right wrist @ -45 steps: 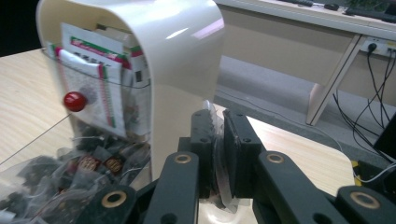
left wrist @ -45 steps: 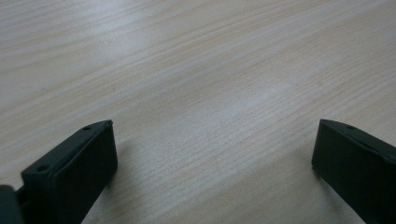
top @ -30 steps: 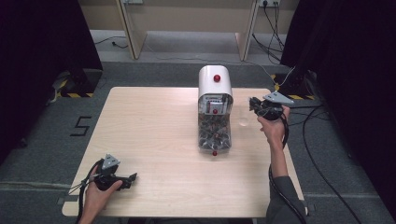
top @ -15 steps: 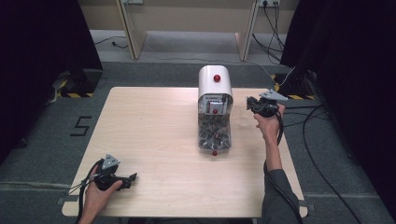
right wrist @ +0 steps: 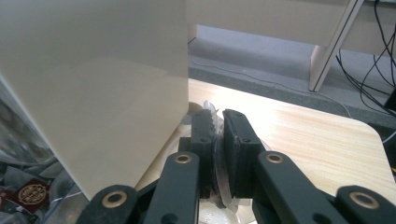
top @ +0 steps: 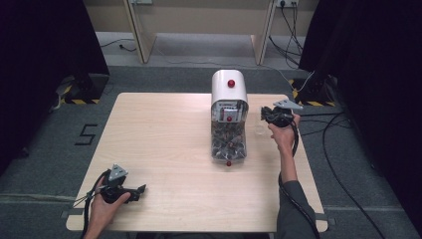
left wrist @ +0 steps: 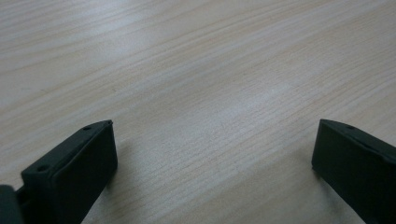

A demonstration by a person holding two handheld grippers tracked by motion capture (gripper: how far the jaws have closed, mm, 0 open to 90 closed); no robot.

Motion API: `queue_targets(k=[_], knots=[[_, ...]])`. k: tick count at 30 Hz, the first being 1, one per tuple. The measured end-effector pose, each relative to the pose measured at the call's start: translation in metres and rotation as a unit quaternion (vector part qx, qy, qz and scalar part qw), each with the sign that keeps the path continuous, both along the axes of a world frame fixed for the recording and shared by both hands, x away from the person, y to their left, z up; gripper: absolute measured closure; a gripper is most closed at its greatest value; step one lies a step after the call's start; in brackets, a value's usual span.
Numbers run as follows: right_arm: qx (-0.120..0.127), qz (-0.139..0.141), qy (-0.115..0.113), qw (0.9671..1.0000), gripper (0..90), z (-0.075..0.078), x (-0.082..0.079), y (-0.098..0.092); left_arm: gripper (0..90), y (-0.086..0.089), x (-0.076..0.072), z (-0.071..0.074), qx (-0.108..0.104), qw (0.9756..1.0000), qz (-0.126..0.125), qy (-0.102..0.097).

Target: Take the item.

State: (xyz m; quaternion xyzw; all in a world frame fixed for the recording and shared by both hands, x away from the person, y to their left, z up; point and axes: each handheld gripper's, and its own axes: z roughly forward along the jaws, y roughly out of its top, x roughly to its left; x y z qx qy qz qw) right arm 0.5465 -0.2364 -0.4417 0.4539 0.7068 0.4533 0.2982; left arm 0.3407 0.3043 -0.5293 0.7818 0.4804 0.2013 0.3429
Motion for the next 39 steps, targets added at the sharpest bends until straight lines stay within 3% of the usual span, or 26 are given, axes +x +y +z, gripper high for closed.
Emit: queue_targets(k=[28,39], knots=[[-0.023,0.0,0.011,0.9997,79.5,-0.013,0.003,0.001,0.0,0.0,0.0,0.0,0.0,1.0,0.0,0.0],[-0.017,0.0,0.005,0.9998,75.2,-0.008,0.001,0.001,0.0,0.0,0.0,0.0,-0.001,1.0,0.0,0.0]])
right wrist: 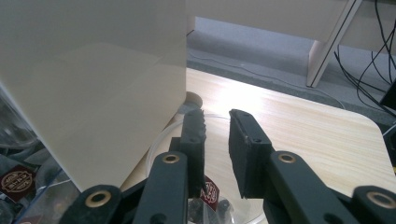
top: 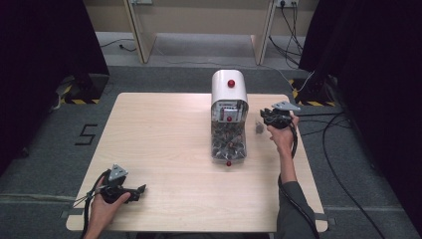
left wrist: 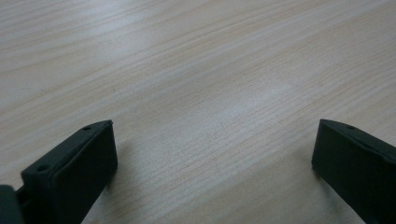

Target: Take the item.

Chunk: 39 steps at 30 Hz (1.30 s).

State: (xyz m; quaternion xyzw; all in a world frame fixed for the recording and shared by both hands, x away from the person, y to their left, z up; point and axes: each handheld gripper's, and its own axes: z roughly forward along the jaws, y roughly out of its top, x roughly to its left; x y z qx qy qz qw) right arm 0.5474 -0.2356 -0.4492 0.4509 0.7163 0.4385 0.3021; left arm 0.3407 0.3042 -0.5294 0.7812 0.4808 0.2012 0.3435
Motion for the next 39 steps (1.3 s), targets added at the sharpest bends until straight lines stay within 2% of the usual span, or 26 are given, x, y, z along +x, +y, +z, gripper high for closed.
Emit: queue_targets(k=[8,15,39], knots=[[0.01,0.001,-0.004,0.9999,70.5,0.004,-0.006,-0.004,0.0,0.0,0.0,0.0,0.001,1.0,0.0,0.0],[0.018,0.005,-0.011,0.9998,64.9,0.009,-0.018,-0.006,0.0,0.0,0.0,0.0,0.0,1.0,0.0,-0.001],[0.016,0.022,-0.022,0.9994,57.3,0.009,-0.048,-0.007,0.0,0.0,0.0,0.0,0.0,1.0,0.001,-0.001]])
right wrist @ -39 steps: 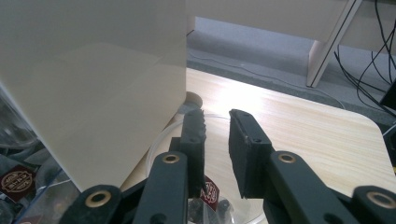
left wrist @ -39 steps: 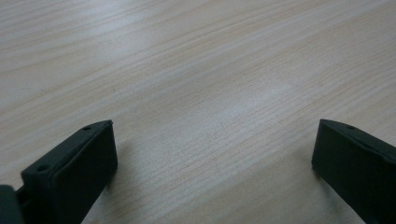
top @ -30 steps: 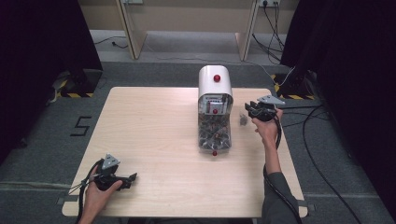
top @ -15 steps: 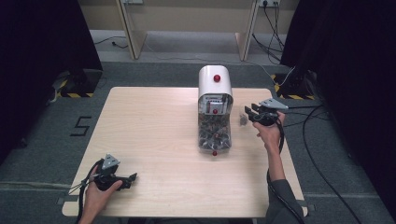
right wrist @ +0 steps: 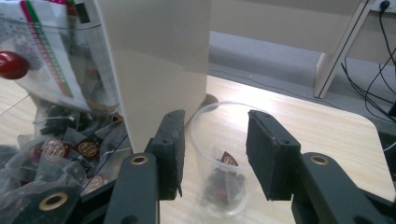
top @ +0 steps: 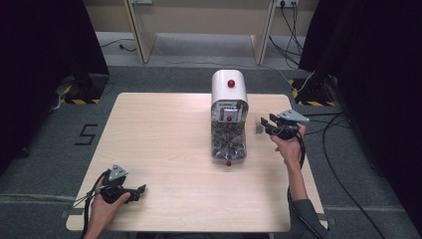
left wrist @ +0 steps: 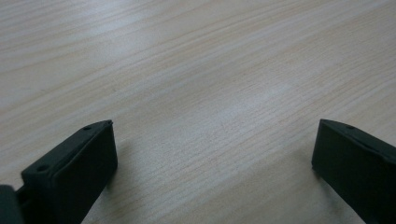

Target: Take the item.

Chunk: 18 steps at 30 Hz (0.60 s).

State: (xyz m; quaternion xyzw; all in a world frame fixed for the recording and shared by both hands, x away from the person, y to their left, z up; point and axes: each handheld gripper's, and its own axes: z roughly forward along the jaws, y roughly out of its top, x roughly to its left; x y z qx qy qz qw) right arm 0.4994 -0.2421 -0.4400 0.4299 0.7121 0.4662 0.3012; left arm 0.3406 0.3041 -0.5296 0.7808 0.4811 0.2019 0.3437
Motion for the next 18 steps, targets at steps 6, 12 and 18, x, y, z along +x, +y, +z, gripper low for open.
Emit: queue_targets(k=[6,12,18], knots=[[0.004,0.0,-0.004,1.0,56.0,-0.002,-0.009,-0.002,0.0,0.0,0.0,0.0,0.0,1.0,0.0,0.0],[0.017,0.005,-0.005,0.9998,54.0,-0.001,-0.023,-0.003,0.0,0.0,0.0,0.0,0.0,1.0,0.0,0.0],[0.019,0.01,-0.001,0.9998,53.1,-0.004,-0.033,-0.003,0.0,0.0,0.0,0.0,0.0,1.0,0.0,0.0]])
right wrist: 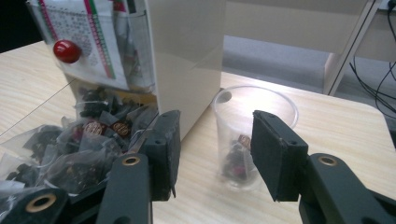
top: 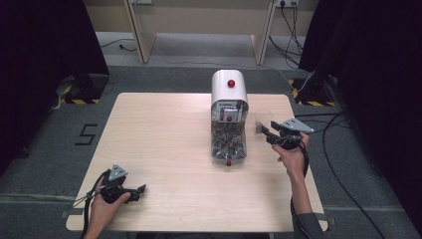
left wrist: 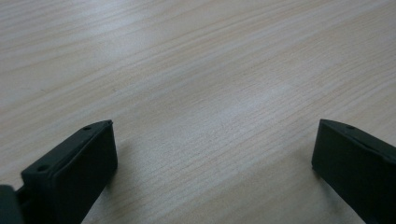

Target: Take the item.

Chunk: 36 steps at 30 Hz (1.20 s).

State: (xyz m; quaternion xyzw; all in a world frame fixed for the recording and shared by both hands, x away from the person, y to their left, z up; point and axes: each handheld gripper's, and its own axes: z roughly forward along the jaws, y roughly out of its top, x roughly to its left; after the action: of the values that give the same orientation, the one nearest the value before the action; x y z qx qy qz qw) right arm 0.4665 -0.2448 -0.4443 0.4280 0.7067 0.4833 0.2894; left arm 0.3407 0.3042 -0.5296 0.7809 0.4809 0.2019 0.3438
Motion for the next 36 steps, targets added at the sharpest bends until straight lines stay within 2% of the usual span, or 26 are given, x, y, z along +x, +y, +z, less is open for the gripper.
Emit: queue_targets(k=[6,11,20,29,36], knots=[[0.016,0.002,-0.005,0.9999,52.8,-0.007,-0.007,0.001,0.0,0.0,0.0,0.0,0.0,1.0,0.0,0.0],[0.019,0.006,-0.001,0.9998,52.3,-0.009,-0.009,0.002,0.0,0.0,0.0,0.0,0.0,1.0,0.0,0.0],[0.008,0.01,-0.003,0.9999,50.8,-0.01,-0.02,0.003,0.0,0.0,0.0,0.0,0.0,1.0,0.0,0.0],[-0.005,0.013,0.012,0.9998,46.1,-0.019,-0.029,0.002,0.0,0.0,0.0,0.0,0.0,1.0,0.0,0.0],[-0.001,0.005,0.017,0.9998,42.4,-0.02,-0.038,-0.001,0.0,0.0,0.0,0.0,-0.001,1.0,0.0,0.0]])
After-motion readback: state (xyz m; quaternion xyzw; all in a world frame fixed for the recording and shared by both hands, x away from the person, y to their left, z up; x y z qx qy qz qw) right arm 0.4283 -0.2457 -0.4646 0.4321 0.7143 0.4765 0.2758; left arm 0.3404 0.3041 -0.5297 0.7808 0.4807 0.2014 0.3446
